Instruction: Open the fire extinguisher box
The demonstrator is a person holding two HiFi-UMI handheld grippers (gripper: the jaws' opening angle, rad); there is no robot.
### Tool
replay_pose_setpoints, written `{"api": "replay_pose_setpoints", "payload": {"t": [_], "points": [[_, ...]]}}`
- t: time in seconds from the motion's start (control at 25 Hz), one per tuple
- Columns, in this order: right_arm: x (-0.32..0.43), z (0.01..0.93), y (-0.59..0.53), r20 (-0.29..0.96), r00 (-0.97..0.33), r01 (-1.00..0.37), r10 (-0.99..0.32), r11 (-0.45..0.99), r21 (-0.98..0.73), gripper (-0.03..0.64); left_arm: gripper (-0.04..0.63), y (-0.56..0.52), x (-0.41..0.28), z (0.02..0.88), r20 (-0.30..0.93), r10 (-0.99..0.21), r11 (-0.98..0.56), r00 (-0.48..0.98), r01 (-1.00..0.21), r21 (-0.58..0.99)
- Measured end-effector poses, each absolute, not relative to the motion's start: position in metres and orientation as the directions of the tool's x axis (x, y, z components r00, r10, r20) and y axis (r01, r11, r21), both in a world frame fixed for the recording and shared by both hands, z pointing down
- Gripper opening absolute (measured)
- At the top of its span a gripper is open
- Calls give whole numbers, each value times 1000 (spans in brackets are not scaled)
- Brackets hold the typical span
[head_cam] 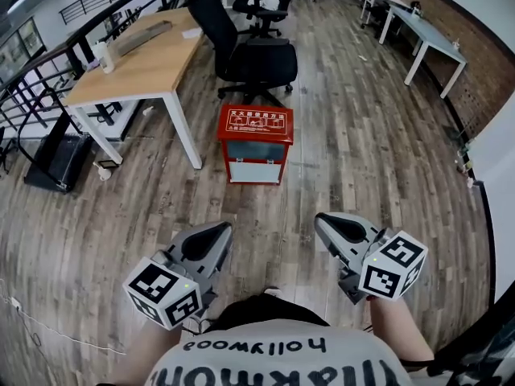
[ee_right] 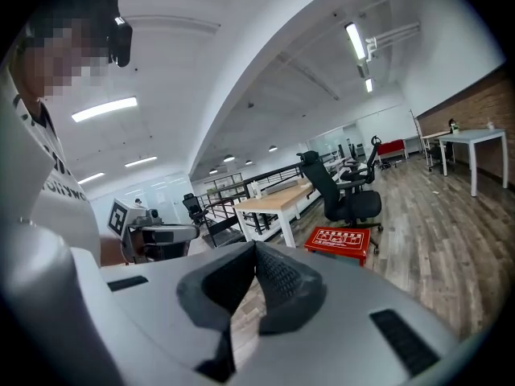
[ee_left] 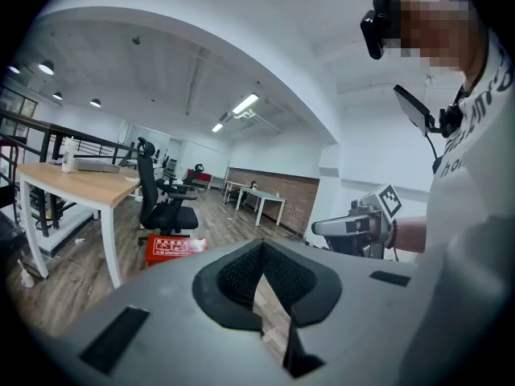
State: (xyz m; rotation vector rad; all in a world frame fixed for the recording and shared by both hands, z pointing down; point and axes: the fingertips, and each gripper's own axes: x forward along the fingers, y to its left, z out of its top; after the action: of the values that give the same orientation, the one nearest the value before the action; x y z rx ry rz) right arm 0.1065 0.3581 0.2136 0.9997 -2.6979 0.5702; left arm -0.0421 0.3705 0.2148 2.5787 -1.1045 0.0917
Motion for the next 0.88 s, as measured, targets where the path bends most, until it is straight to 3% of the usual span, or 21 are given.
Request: {"api": "replay_pose_setpoints", "payload": {"t": [0.88], "points": [[129, 244, 291, 339, -803, -590, -490, 731, -342, 9, 6, 319, -14, 230, 227, -750, -560, 622, -779, 282]]}}
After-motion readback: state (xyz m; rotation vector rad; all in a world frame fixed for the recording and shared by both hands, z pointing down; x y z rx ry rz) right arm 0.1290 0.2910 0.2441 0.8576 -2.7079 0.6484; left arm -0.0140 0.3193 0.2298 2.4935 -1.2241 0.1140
